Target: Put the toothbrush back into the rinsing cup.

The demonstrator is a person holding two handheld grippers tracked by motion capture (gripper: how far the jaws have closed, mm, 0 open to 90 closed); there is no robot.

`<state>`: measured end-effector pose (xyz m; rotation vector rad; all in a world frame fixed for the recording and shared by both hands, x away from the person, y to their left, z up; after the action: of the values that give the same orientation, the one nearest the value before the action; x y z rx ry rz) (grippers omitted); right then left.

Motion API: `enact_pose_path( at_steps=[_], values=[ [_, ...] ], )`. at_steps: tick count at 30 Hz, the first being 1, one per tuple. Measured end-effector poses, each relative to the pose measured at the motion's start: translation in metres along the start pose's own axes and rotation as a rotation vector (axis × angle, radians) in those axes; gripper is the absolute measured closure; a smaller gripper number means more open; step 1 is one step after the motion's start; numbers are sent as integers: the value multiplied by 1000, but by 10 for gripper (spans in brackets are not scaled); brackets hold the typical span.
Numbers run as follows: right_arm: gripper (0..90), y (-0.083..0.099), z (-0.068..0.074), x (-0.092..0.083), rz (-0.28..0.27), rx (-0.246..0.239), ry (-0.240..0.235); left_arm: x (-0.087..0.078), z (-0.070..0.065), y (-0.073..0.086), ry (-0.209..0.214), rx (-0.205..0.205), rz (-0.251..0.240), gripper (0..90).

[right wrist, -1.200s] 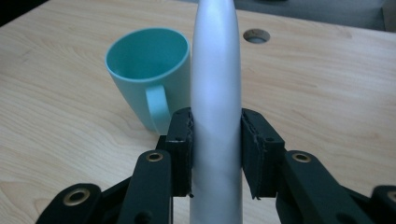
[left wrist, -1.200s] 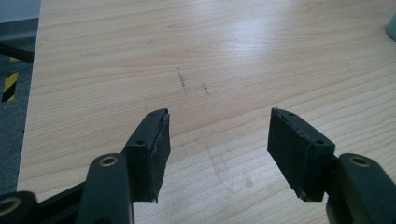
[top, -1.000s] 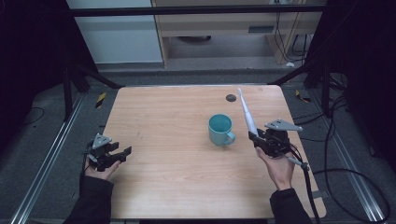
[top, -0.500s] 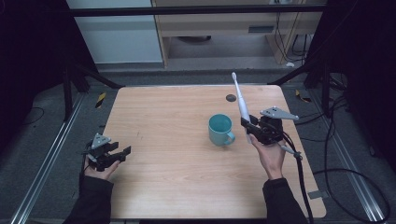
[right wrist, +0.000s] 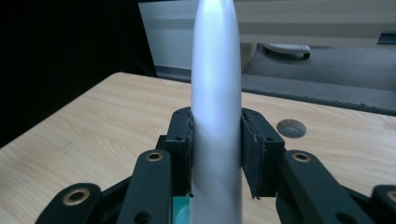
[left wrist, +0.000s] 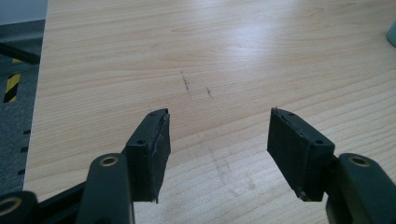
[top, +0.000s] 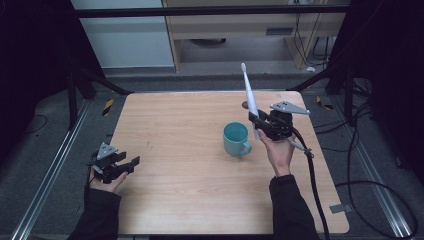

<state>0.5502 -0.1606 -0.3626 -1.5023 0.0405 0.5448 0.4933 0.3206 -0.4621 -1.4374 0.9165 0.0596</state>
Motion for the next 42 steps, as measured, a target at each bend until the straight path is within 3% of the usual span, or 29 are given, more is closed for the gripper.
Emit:
enact_pose_path(
  at_steps=[17, 42],
  values=[
    [663, 2, 12, 39, -28, 20, -23, 0, 1, 0, -2, -2, -1, 387],
    [662, 39, 25, 77, 80, -19, -33, 0, 1, 1, -6, 1, 0, 387]
  ],
)
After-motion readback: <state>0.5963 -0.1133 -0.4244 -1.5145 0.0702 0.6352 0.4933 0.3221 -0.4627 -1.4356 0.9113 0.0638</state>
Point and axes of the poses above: each handheld gripper's, and its own axes: x roughly forward along the jaws, y roughly out of its underside, z roughly to its left, the point moved 2 cm from there along x, roughly forward along the jaws, and after that the axes turned 10 degrees about y, right-handed, at the moved point
